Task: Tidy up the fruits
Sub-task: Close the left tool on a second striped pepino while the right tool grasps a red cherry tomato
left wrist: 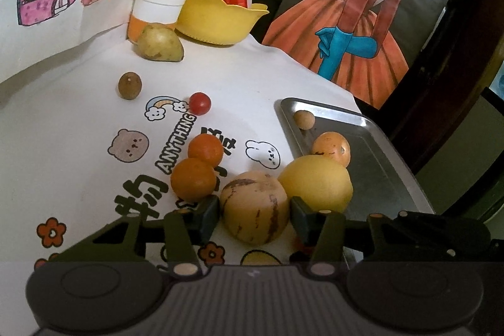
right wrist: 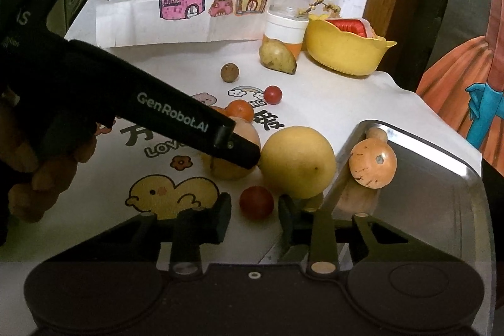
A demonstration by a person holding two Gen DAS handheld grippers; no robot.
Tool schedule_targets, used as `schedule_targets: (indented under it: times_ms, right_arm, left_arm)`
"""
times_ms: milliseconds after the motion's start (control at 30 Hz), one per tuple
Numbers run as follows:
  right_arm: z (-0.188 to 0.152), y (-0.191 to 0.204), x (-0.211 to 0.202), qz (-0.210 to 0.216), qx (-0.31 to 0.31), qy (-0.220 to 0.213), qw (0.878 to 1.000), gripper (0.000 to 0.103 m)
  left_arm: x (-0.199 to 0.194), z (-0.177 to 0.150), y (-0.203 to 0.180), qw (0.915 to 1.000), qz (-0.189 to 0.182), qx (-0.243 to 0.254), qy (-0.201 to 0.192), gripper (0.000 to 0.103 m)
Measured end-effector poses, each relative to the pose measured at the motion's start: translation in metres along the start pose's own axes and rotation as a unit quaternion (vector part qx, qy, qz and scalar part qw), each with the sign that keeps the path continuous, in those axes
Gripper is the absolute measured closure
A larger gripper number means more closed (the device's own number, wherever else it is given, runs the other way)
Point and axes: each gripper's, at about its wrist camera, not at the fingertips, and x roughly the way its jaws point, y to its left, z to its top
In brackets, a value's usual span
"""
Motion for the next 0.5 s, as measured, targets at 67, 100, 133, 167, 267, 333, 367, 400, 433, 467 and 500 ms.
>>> schedule_targets:
  times_ms: [67,100,133,167,267,333,367,400,433,467,500]
  right_arm:
    - [0.000,-0.001,0.001,0.001,0.003,0.000,1.000,0.075]
    - [0.001,0.000,0.002,0.001,0.004,-0.001,1.000,0.076]
    - [0.001,0.000,0.002,0.001,0.004,-0.001,1.000,0.077]
    - [0.000,0.000,0.002,0.001,0.005,-0.002,1.000,0.078]
    - [-0.001,-0.001,0.000,0.003,0.007,-0.002,1.000,0.078]
    - [-0.002,-0.001,-0.001,0.003,0.009,-0.002,1.000,0.078]
    - [-0.003,0.000,-0.002,0.003,0.010,-0.002,1.000,0.078]
    - [-0.003,-0.001,-0.004,0.004,0.012,-0.002,1.000,0.078]
    - [-0.004,-0.001,-0.005,0.005,0.014,-0.003,1.000,0.078]
    - [-0.004,0.000,-0.006,0.006,0.015,-0.003,1.000,0.078]
    - [-0.005,0.000,-0.007,0.006,0.016,-0.004,1.000,0.078]
  left_arm:
    - [-0.001,0.000,-0.001,1.0000,0.003,0.005,0.001,0.051]
    - [-0.001,-0.001,-0.002,1.0000,0.004,0.007,0.001,0.051]
    - [-0.001,0.000,-0.002,1.0000,0.005,0.008,0.001,0.051]
    - [-0.002,0.000,-0.003,0.9999,0.006,0.009,0.003,0.051]
    - [-0.004,-0.001,-0.005,0.9999,0.009,0.013,0.006,0.051]
    - [-0.006,-0.002,-0.005,0.9998,0.011,0.016,0.007,0.051]
    - [-0.007,-0.003,-0.006,0.9997,0.011,0.018,0.008,0.051]
    - [-0.008,-0.004,-0.006,0.9997,0.012,0.020,0.008,0.051]
    - [-0.009,-0.005,-0.007,0.9997,0.012,0.021,0.009,0.051]
    - [-0.011,-0.006,-0.007,0.9996,0.013,0.021,0.010,0.051]
    - [-0.012,-0.007,-0.007,0.9996,0.013,0.022,0.010,0.051]
